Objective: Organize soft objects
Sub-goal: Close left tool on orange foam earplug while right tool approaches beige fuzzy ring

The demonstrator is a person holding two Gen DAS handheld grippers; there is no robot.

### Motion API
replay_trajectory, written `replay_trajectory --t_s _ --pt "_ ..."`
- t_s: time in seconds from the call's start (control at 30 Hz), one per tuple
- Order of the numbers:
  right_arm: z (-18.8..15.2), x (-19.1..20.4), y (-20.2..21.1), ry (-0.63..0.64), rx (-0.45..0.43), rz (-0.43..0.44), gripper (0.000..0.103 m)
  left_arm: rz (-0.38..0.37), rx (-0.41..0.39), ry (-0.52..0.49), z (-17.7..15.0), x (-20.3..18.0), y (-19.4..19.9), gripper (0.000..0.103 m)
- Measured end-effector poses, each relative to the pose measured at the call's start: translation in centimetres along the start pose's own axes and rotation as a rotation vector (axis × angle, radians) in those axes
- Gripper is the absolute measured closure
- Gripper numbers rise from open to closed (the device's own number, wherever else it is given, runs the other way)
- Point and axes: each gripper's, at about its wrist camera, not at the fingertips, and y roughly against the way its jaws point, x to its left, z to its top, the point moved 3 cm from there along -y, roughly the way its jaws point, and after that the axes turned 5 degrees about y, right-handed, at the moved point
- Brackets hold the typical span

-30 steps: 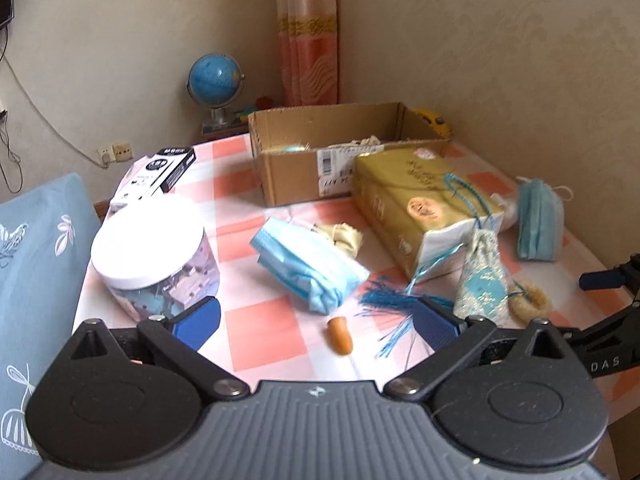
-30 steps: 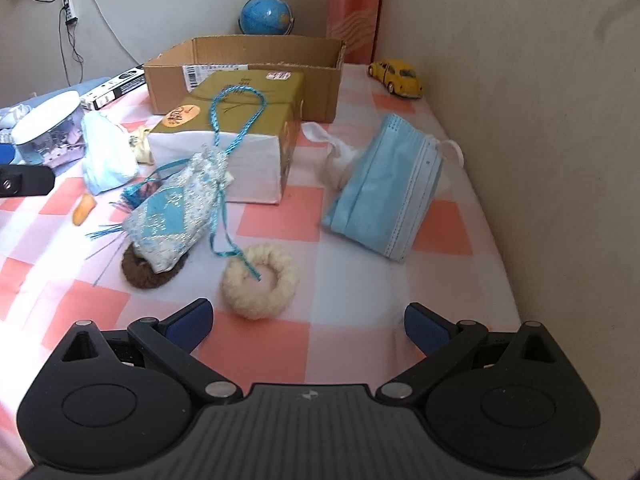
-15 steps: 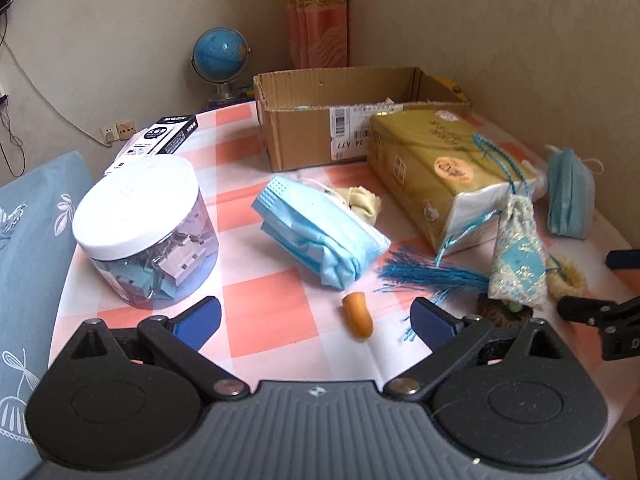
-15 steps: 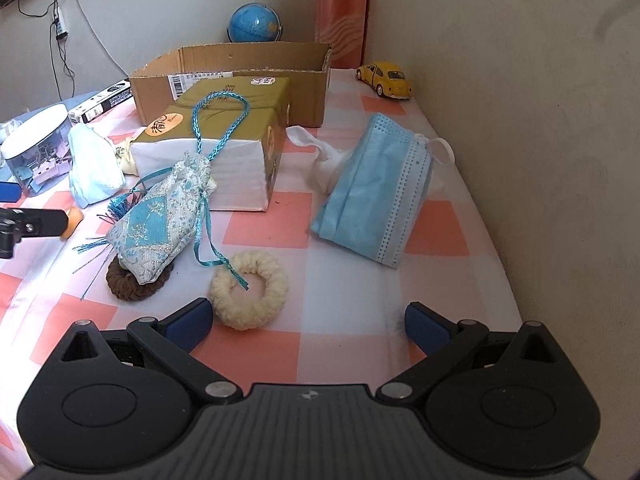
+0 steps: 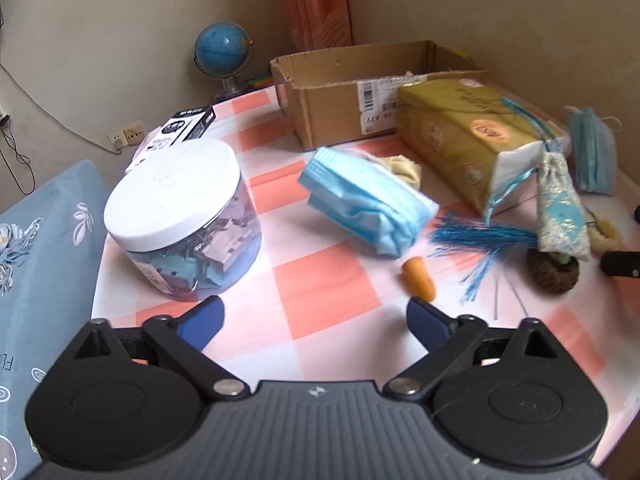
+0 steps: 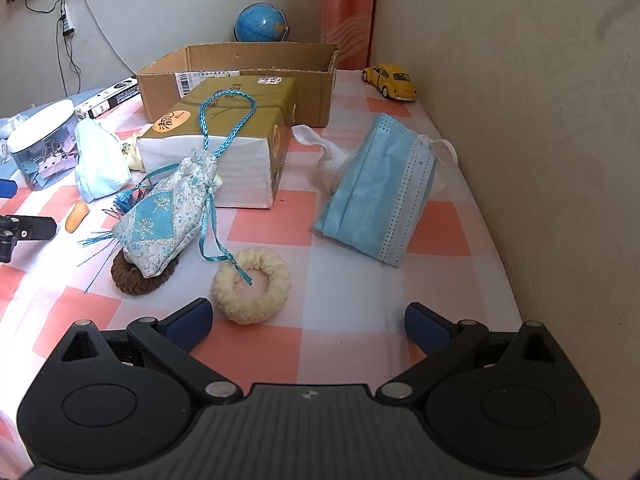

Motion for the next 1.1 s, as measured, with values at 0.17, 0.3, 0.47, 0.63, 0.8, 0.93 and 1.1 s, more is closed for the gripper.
replay_trajectory --t_s 0.17,0.3,0.47,0.63,0.8,0.93,1.1 --pt "-0.1 -0.3 0.0 -0.021 0.003 -0.017 0.000 -0.030 -0.004 -0.040 0.4 -0.6 -0.6 0.011" --pt "-0.1 -0.3 0.0 -0.026 0.005 -0.022 0.000 -0.075 -0.018 -0.073 0.8 -1.5 -0.5 0.011" --pt "-0.1 -0.2 -0.1 -0.030 0.005 -0.027 0.000 -0.124 -0.017 -0.140 0.8 -2.5 -0.2 0.019" --pt "-0.1 -0.2 -0.1 -0.030 0.001 -0.027 0.000 -0.174 -0.006 -0.195 0.6 -2.8 -0.3 0.037" --pt "-0.1 -0.1 -0.1 -0.029 0.002 -0.026 0.000 -0.225 -0.005 -0.297 1.1 -4.0 -0.3 0.046" --pt "-0.1 -0.1 -0.1 -0.030 0.001 -0.026 0.000 -0.264 -0.006 -0.376 1.6 -5.0 -0.5 0.054" --pt "-0.1 -0.1 -0.1 -0.029 0.002 -0.025 0.000 -0.312 -0.001 -0.413 2.1 -5.8 -0.9 0.058"
